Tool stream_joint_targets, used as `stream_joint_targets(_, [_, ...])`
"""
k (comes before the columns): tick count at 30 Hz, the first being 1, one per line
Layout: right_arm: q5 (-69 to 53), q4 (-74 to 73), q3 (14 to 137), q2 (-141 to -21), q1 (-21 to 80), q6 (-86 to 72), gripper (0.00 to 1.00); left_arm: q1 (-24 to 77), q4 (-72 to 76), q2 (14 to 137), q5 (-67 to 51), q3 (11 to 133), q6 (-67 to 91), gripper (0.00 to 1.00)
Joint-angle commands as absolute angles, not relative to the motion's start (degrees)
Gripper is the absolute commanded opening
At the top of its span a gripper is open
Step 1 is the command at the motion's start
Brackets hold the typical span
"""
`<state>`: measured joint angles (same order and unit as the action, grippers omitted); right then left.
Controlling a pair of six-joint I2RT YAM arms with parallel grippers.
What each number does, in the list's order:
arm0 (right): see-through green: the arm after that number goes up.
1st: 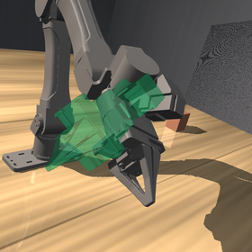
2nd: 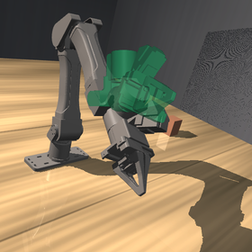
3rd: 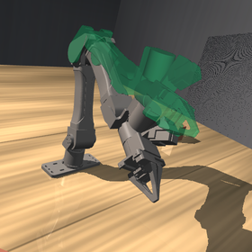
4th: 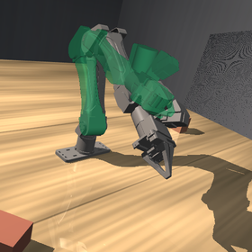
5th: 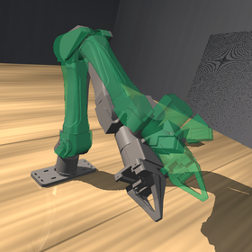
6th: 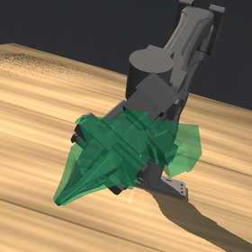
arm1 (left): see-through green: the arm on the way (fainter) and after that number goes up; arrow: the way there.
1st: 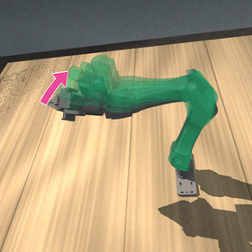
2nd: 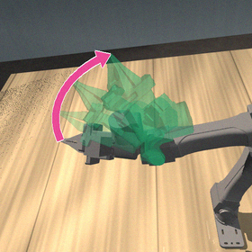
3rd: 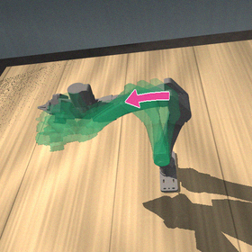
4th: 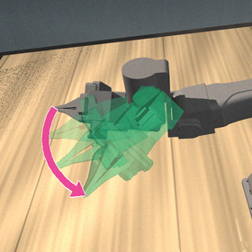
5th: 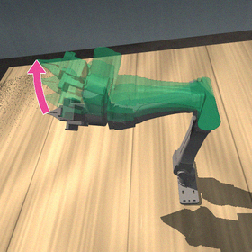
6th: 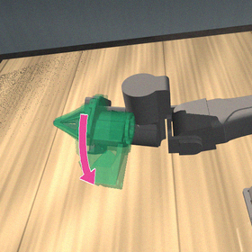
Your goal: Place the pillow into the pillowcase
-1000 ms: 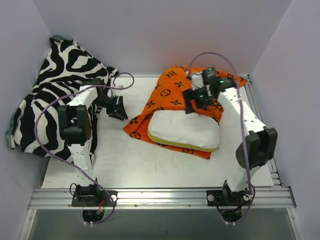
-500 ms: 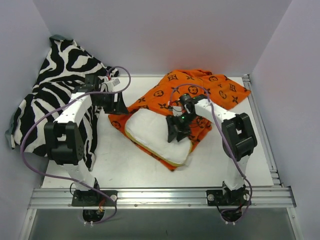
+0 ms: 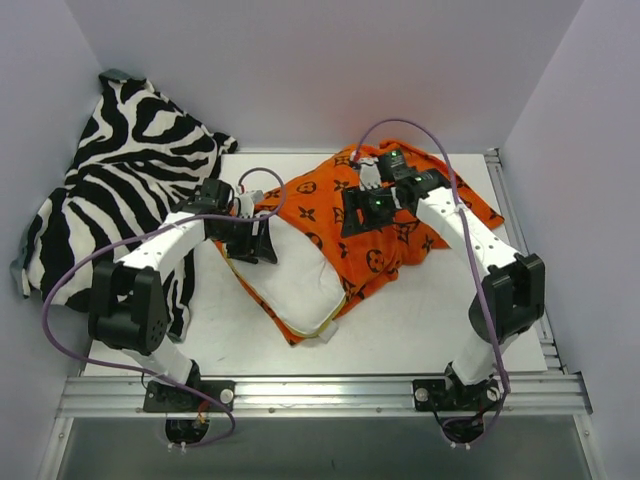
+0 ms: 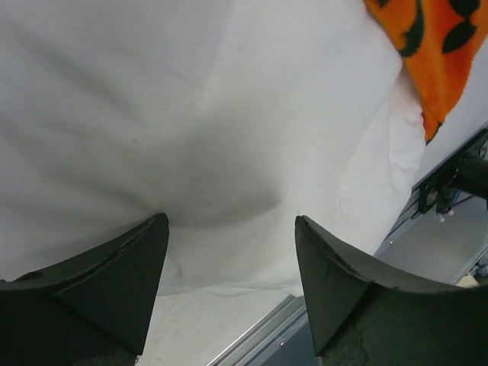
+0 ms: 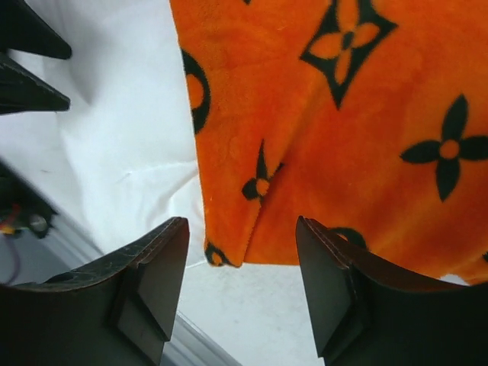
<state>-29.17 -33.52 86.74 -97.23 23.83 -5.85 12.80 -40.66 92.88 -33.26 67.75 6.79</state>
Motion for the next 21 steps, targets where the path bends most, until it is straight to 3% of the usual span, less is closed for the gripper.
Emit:
stream_joint_targets(1, [-16.28,-36.65,89.73,-101.15,32.50,1.49,0.61,11.52,-36.12,92.98,-28.83,66.01,12.91,0.75])
stream_joint_targets(8, [-10.81,-38.41,95.10,-110.99,36.03,3.69,0.63,8.88,-36.21,93.16,-27.86,64.34,14.68,0.77])
stream_joint_targets(11, [-11.34,-39.20,95.10,-112.93,36.65,5.00,0.46,9.05,-35.69,95.00,-27.77,63.90,15.12,0.77])
stream_joint_targets(12, [-11.77,-39.20,95.01,-113.11,36.65,5.18,0.24,8.88,-35.07,95.53,-27.77,63.46,15.20,0.75])
stream_joint_targets(13, [-13.34,-39.55,95.36,-113.12,36.74,5.27,0.14,8.96,-34.55,95.97,-27.95,63.37,15.21,0.73])
stream_joint_targets(15, [-17.20,-39.99,95.80,-111.98,36.74,5.01,0.00,8.88,-32.88,97.82,-29.43,63.11,15.03,0.62])
stream_joint_targets(17, [-28.74,-40.08,96.15,-110.22,36.91,4.22,0.00,8.35,-30.34,99.75,-35.39,62.41,16.34,0.45])
stream_joint_targets(18, [-34.31,-39.99,96.59,-108.56,37.61,2.04,0.00,8.35,-25.62,100.19,-37.77,61.88,19.83,0.28])
stream_joint_targets(21, [-56.38,-37.80,99.22,-107.58,41.64,-3.49,0.00,8.70,-11.33,100.46,-44.37,58.54,31.84,0.13])
